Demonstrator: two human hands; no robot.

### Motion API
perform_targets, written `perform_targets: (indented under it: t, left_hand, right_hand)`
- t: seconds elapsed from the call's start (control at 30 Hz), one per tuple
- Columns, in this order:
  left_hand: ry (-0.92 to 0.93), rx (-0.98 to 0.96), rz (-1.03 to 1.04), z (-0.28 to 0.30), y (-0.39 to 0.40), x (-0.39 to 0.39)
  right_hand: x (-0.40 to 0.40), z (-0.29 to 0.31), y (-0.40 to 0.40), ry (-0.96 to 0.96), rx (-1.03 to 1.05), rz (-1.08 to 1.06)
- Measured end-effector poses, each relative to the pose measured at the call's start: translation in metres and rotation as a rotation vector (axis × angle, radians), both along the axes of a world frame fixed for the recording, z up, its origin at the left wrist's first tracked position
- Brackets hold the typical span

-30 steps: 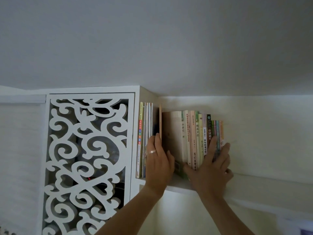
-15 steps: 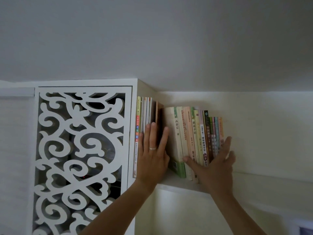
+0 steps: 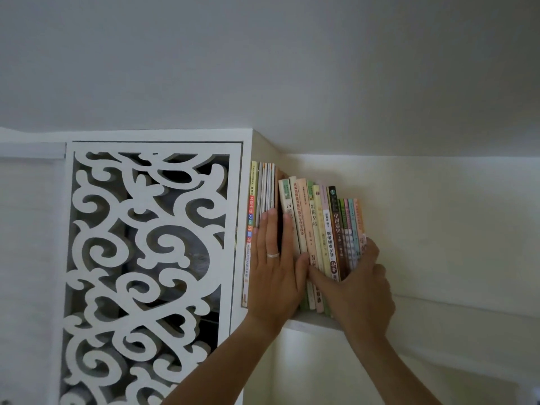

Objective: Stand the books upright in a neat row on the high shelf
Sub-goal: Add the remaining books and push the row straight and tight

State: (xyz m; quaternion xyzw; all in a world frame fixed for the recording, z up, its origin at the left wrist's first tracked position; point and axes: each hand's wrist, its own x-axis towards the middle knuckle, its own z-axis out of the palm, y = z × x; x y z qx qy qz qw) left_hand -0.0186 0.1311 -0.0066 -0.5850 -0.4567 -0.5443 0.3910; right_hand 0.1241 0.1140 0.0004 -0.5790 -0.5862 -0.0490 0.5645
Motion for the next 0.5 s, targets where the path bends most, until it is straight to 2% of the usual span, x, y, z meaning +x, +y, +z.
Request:
perform_targets:
  t: [0.07, 0.2, 0.33, 0.4, 0.5]
  left_hand:
    - [0.000, -0.004, -0.018, 0.000, -0.001, 0.000]
    - [0.040, -0.020, -0.019, 0.000, 0.000, -0.002]
    - [0.072, -0.051, 0.013, -0.001, 0.000, -0.004]
    - [0.077, -0.056, -0.004, -0.002, -0.001, -0.003]
    - [0.064, -0.042, -0.030, -0.002, 0.000, -0.003]
  right_hand:
    - [0.007, -0.003, 0.004, -0.036, 0.020, 0.055]
    - [0.041, -0.002, 0.013, -0.147, -0.023, 0.312]
    - [0.061, 0.001, 0.013, -0.121, -0.296, 0.595]
    - [0.060, 0.001, 0.011, -0.119, -0.346, 0.595]
    - [0.052, 0.006, 0.012, -0.129, -0.294, 0.568]
